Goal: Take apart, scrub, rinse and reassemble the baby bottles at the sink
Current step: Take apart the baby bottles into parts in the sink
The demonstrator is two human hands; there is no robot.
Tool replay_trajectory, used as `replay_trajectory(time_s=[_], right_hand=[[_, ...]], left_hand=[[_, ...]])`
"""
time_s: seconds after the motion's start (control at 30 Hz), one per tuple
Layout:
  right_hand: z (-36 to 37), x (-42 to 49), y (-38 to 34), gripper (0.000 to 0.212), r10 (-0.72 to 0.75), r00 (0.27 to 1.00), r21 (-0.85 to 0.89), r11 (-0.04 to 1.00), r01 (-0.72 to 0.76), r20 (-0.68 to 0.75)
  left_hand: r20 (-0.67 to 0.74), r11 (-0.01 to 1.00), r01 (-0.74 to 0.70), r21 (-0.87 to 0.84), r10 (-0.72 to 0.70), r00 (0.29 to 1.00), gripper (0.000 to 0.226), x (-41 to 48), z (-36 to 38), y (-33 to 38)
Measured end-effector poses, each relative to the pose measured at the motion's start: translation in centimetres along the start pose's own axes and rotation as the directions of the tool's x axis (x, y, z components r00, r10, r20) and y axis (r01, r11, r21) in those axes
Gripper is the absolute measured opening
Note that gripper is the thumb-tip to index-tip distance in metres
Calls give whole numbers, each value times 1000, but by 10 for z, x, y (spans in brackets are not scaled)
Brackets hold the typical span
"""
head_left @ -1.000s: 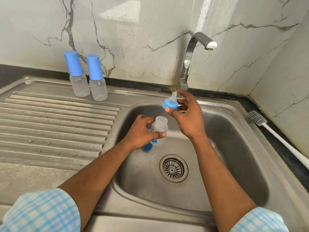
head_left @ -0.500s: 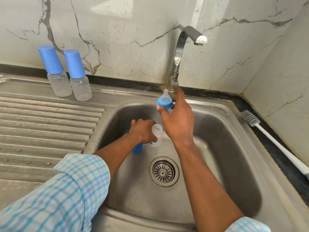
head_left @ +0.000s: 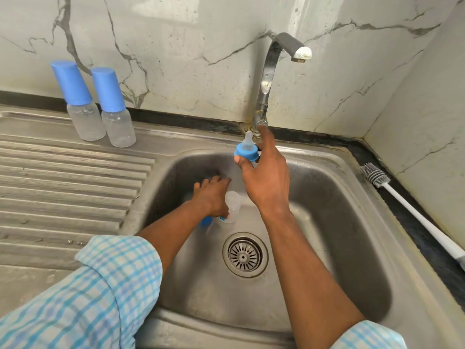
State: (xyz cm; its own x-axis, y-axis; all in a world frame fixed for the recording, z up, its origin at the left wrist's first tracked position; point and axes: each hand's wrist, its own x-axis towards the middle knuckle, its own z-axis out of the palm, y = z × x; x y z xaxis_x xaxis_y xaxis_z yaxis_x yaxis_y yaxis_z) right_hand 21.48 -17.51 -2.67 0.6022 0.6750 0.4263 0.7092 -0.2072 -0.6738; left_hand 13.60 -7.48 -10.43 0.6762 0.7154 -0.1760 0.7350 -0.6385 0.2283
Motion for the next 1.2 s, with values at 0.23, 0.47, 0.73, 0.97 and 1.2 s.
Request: replay_trajectory(time_s=[0.23,0.47,0.73,0.97,1.2], right_hand=[[-5,-10,-14,63,-59,995,70,996,54,81],[-39,-61,-25,48,-28,982,277,960,-25,186],[-35,-44,-15,40,32,963,274,956,-108,268],[-29,-33,0,30,-25,975,237,971,-29,221],[-40,-34,0,25,4,963,381,918,-111,269]], left_hand=[[-376,839,-157,-521,-60,924,59,-69,-40,-4],[-433,533,-361,-766,-12,901,61,-117,-39,5],[-415,453,-378,-807,18,909,59,-104,-40,1],[-359,452,-315,-835,-13,933,59,-92,-33,6],[-259,220,-249,-943,-16,966,52,-97,-40,1]])
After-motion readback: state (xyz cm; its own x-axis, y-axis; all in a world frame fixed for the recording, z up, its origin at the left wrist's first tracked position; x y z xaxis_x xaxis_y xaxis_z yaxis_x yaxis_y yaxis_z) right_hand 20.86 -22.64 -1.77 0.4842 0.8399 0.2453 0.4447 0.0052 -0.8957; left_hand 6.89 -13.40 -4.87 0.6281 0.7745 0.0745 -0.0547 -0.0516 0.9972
